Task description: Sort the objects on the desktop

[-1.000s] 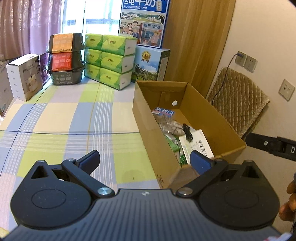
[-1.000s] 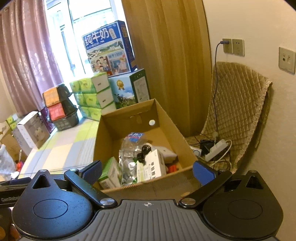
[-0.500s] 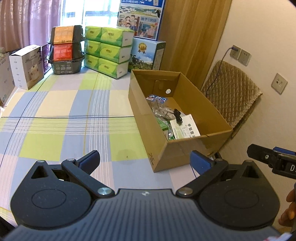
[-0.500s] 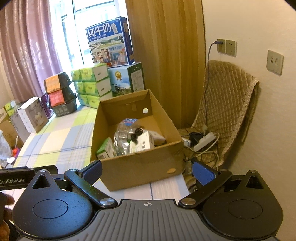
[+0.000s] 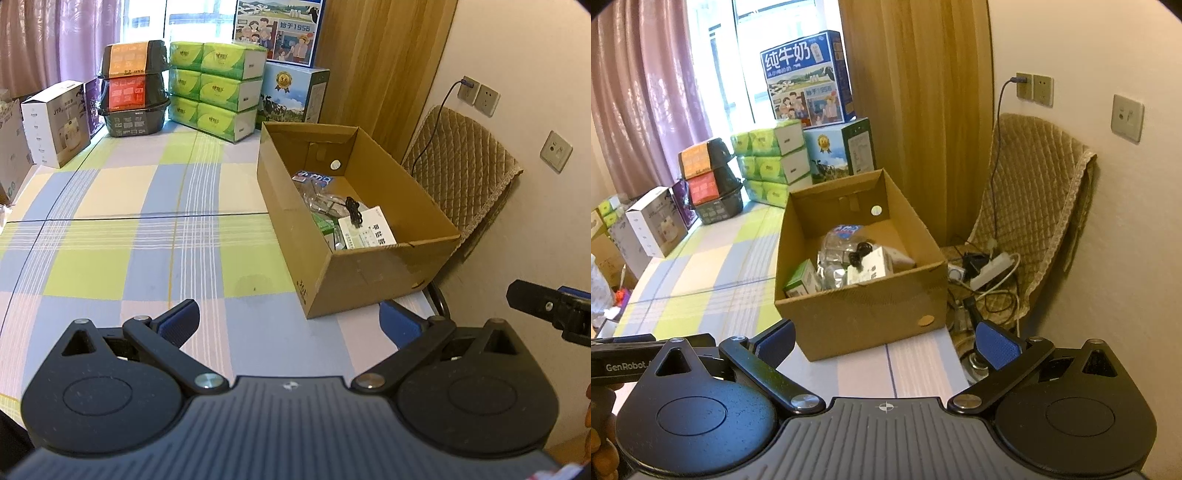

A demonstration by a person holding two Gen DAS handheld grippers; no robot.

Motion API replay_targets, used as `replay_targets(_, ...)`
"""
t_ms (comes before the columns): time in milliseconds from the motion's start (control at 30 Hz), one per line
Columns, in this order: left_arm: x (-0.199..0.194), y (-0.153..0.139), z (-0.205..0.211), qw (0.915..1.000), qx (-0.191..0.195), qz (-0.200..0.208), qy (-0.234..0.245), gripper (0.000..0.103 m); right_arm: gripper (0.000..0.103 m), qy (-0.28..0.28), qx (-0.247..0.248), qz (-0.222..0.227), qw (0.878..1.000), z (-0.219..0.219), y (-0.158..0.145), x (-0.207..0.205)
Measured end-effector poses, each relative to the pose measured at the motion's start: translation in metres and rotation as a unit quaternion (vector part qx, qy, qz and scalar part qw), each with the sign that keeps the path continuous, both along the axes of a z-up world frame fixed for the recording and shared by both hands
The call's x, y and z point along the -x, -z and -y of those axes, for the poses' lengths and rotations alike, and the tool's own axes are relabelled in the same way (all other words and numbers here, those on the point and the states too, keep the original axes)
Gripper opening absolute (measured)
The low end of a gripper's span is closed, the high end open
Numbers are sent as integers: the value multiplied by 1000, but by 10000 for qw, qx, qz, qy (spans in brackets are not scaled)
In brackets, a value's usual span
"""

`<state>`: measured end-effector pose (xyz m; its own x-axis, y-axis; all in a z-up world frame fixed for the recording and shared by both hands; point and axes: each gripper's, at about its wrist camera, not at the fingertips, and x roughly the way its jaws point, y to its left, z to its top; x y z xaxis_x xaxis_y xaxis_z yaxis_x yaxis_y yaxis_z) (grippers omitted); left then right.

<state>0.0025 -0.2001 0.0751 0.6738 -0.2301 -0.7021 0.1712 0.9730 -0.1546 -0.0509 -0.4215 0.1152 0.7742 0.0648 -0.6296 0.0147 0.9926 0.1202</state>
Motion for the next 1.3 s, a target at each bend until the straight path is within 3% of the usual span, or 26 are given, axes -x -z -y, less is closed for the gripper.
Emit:
replay_targets(433,17,-4,5,9999,-138,27,35,102,101,-397,115,-237,9989,-13,4,7)
replay_targets(1300,55,-6,-14,9996,-223,-121,-99,102,101,-489,142,-473,9976,-26,8,39)
